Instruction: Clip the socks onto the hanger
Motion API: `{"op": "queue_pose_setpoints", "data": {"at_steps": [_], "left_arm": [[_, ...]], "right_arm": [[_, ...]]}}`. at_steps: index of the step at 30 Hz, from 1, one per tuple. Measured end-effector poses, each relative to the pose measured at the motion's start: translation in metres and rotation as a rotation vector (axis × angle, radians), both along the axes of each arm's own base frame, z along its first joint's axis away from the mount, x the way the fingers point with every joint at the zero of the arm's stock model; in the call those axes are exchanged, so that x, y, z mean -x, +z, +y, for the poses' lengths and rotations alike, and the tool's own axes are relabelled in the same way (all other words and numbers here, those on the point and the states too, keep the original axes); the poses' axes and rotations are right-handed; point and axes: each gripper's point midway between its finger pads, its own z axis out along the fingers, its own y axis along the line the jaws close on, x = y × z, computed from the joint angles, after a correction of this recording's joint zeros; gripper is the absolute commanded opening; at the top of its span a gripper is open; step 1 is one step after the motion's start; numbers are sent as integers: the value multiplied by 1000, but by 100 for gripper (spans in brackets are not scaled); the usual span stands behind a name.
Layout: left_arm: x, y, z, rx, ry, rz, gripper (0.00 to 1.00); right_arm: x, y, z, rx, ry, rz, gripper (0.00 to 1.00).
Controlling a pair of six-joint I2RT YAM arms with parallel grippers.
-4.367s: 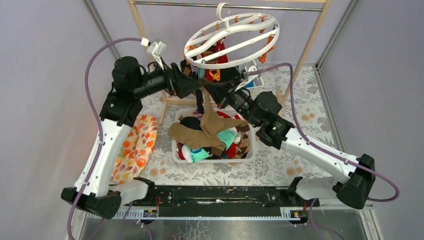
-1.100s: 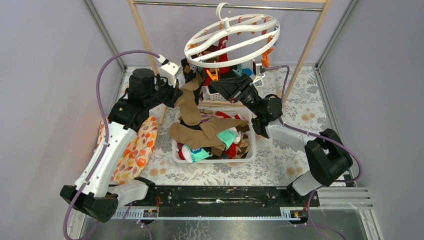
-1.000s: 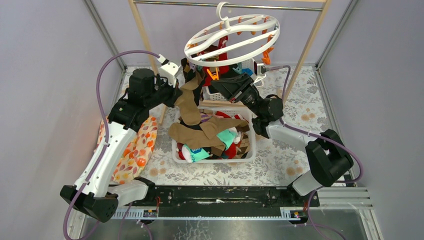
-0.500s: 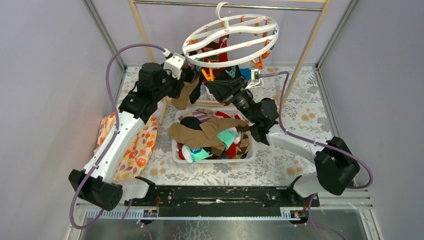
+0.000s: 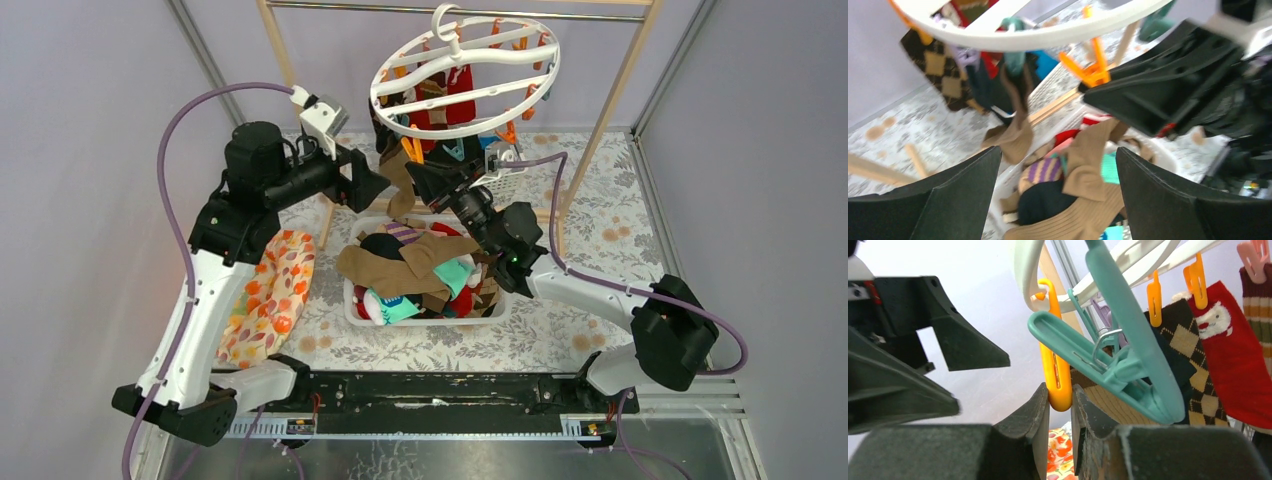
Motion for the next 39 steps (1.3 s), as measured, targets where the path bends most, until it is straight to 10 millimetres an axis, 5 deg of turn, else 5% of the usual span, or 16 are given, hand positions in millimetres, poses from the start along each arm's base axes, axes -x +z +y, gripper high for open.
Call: {"op": "queue_pose_setpoints", "data": {"at_steps": [7, 14, 30, 33, 37, 39], "left_arm": [[9, 35, -30, 228, -86, 115, 89], [-19, 18, -47, 329, -56, 273, 84], [-38, 27, -57, 410, -46, 298, 63], [-41, 23, -59, 408, -43, 309, 52], [-42, 23, -58, 408, -37, 308, 22], [-43, 23, -57, 405, -33, 302, 11]], "right_arm": [[1, 10, 7, 21, -28, -39, 0], [-1, 5, 14, 57, -54, -47, 0], [-3, 8, 19, 92, -101, -77, 0], [-4, 7, 19, 99, -109, -77, 0], [-6, 4, 19, 111, -119, -72, 0], [-6, 2, 20, 118, -120, -67, 23]]}}
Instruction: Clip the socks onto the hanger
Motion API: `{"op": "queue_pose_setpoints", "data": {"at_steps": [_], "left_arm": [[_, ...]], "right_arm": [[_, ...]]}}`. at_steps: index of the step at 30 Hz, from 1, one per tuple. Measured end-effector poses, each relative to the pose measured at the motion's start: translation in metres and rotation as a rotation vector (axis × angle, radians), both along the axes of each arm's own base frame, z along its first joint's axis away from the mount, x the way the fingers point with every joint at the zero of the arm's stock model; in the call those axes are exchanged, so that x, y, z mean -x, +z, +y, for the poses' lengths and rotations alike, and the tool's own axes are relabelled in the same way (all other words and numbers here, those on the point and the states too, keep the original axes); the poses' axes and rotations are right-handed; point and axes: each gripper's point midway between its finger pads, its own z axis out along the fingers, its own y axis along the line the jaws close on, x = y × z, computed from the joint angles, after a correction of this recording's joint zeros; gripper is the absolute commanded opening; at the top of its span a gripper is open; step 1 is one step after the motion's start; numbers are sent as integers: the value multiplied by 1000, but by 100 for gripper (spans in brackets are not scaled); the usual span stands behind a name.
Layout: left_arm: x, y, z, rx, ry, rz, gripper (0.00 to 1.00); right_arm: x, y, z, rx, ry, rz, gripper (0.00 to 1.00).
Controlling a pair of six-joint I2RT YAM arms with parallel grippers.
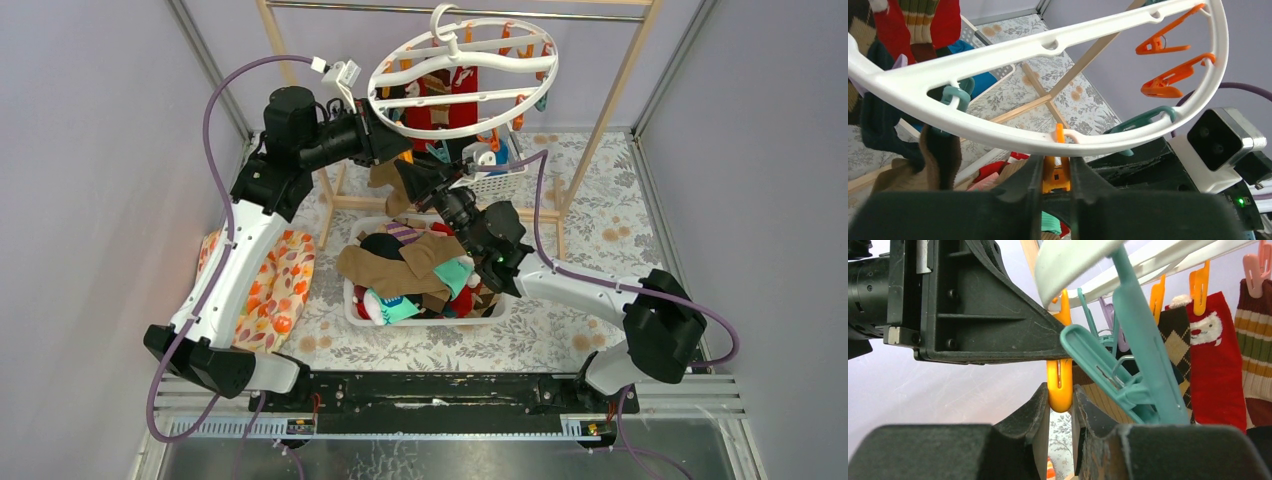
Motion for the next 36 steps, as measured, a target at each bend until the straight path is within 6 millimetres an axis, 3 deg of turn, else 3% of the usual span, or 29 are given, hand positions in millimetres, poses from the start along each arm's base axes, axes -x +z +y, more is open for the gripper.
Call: {"op": "queue_pose_setpoints", "data": {"at_steps": [1, 4, 5, 6, 7, 16, 19, 23, 31, 36], "left_arm": [[-1, 0, 1, -4, 5, -4, 8], [-2, -1, 1, -9, 9, -8, 4], [-2, 0, 2, -10, 12, -13, 3], [-2, 0, 2, -12, 13, -15, 2], [-2, 0, 2, -12, 13, -16, 2], [-3, 0, 2, -23, 11, -29, 0], [-3, -1, 2, -28, 9, -32, 0], [-3, -2, 3, -37, 7, -38, 0], [-3, -2, 3, -41, 6, -41, 0], [-2, -1, 3, -42, 4, -45, 0]], "right_arm": [[0, -1, 0, 3, -1, 3, 35], [2, -3, -2, 12, -7, 19, 60], [3, -5, -5, 15, -10, 28, 72], [4, -8, -9, 24, -18, 39, 96], [7, -12, -14, 32, -22, 53, 99], [43, -46, -81, 73, -80, 266, 100], [56, -57, -92, 106, -61, 327, 92], [65, -97, -82, 212, -3, 434, 85], [65, -212, -46, 500, 77, 697, 75], [62, -228, -33, 520, 94, 746, 72]]}}
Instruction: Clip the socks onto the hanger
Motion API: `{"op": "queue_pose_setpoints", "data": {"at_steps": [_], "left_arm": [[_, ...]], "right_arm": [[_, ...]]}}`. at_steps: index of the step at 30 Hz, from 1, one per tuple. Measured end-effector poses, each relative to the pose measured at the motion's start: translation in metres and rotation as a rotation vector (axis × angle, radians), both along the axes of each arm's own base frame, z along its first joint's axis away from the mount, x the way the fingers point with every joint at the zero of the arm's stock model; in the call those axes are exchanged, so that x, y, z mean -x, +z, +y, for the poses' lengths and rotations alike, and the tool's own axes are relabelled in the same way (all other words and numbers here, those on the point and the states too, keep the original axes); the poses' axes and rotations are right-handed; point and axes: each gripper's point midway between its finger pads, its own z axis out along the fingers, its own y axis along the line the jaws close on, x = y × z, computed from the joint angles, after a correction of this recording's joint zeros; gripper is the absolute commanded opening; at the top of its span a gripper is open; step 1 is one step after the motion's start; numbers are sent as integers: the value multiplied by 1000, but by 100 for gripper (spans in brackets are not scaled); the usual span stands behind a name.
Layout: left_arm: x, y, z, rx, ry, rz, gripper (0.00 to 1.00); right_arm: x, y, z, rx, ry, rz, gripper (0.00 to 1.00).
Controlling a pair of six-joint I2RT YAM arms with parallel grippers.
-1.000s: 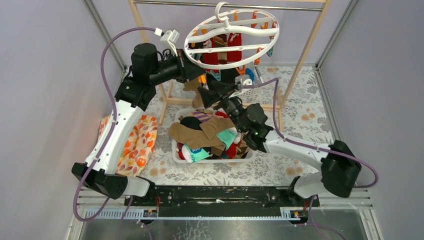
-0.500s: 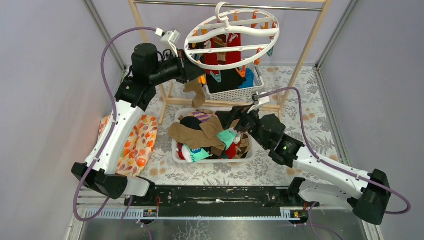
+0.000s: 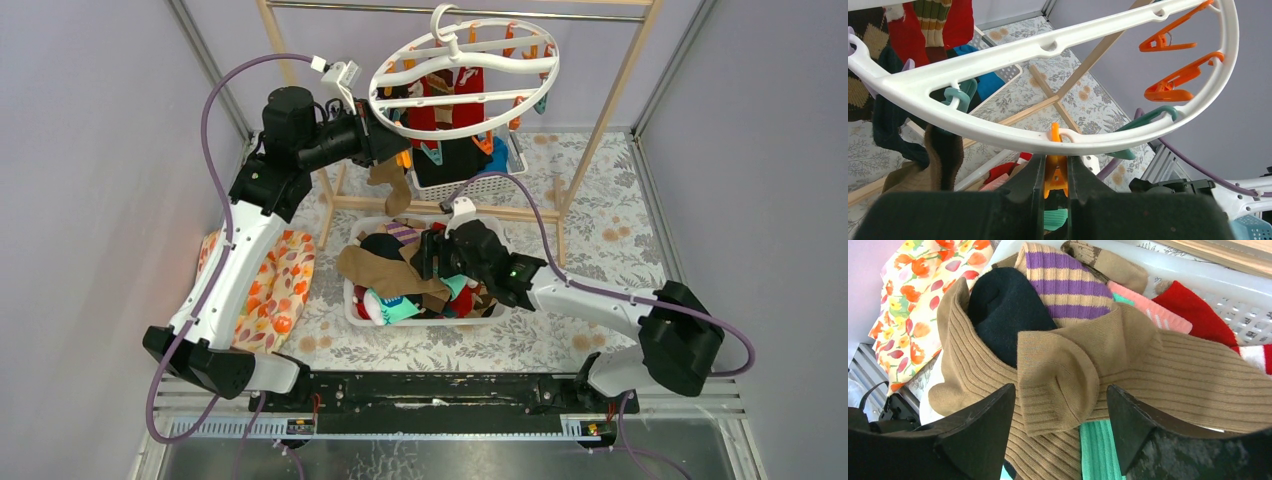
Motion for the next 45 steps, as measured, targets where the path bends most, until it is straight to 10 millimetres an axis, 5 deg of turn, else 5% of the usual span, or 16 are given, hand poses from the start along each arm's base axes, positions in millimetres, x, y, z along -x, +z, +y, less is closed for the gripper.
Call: {"op": "queue_pose_setpoints", "data": {"at_steps": [3, 8, 11, 16, 22, 36, 45], "left_arm": [[1, 1, 0, 0, -3, -3, 0], [4, 3, 1, -4, -8, -16, 0], [5, 5, 2, -9, -10, -31, 0], [7, 8, 3, -17, -12, -53, 0], [8, 9, 4, -23, -14, -62, 0], [8, 8, 4, -33, -16, -70, 0], [8, 9, 4, -33, -15, -73, 0]], "right_arm": [[-1, -6, 3, 3, 7, 10, 64], [-1, -21, 8, 14, 6, 42, 28], [-2, -15, 10, -10, 1, 37, 16], [1, 5, 11, -49, 15, 19, 13], [9, 54, 14, -130, 65, -23, 10], [62, 164, 33, -336, 359, -47, 1], [68, 160, 35, -328, 386, -8, 0]]}}
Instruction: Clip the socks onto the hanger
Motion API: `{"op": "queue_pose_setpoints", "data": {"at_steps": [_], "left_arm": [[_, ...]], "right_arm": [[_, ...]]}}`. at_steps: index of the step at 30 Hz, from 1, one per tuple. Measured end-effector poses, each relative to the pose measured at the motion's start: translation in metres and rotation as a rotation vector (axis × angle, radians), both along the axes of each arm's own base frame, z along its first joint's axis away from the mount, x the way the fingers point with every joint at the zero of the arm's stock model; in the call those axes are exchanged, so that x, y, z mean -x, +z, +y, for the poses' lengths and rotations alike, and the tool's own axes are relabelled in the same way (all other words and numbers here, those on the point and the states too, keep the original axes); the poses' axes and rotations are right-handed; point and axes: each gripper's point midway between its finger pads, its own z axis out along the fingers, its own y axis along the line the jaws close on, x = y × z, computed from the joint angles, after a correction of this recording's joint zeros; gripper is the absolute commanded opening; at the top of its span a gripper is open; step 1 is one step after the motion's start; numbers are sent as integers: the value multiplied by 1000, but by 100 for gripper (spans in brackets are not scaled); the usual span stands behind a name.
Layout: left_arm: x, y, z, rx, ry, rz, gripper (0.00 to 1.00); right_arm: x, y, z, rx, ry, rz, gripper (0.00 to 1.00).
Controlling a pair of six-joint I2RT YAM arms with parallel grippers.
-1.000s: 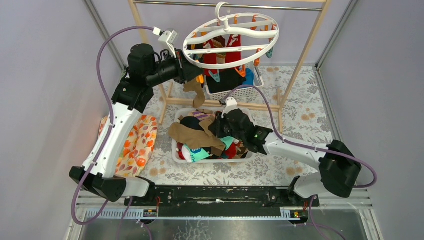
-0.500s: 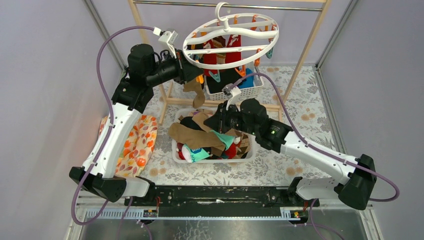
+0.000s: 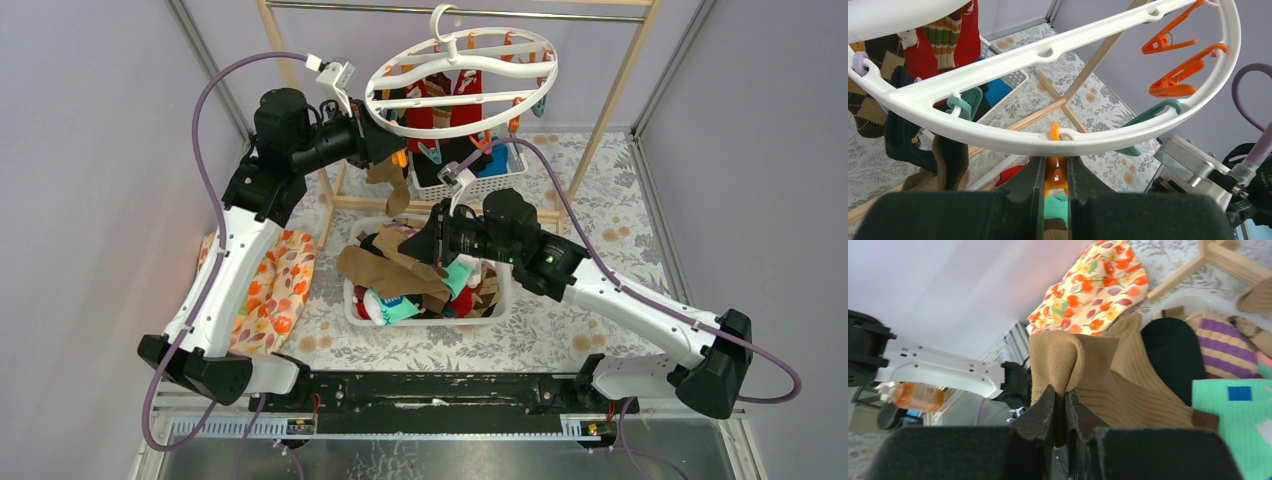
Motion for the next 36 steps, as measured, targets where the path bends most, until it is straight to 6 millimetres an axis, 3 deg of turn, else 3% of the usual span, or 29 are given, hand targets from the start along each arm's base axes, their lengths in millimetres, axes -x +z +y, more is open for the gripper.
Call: {"op": "queue_pose_setpoints", "data": {"at_steps": [6, 13, 16, 20, 23, 24, 27, 30, 32, 36], "left_arm": [[0, 0, 0, 0, 0, -1, 0], [0, 0, 0, 0, 0, -2, 0], [0, 0, 0, 0, -1, -2, 0], [0, 0, 0, 0, -1, -2, 0], [1, 0, 0, 0, -1, -2, 0], [1, 0, 0, -1, -1, -2, 0], [1, 0, 0, -3, -1, -4, 0], [1, 0, 1, -5, -1, -7, 0], [1, 0, 1, -8, -2, -10, 0], [1, 0, 1, -12, -3, -12, 0]], "right_arm": [[-17, -5, -29, 99, -129, -81, 0], [-39, 56, -75, 144, -290, -323, 0], [-46, 64, -79, 172, -304, -386, 0], [-56, 32, -57, 243, -264, -367, 0], [-51, -27, -17, 329, -171, -308, 1], [-45, -44, -5, 354, -132, -290, 6], [-4, -106, 41, 439, 39, -223, 43], [33, -143, 63, 484, 149, -158, 67], [45, -149, 65, 472, 155, -119, 78], [34, -133, 49, 399, 18, -80, 99]]}}
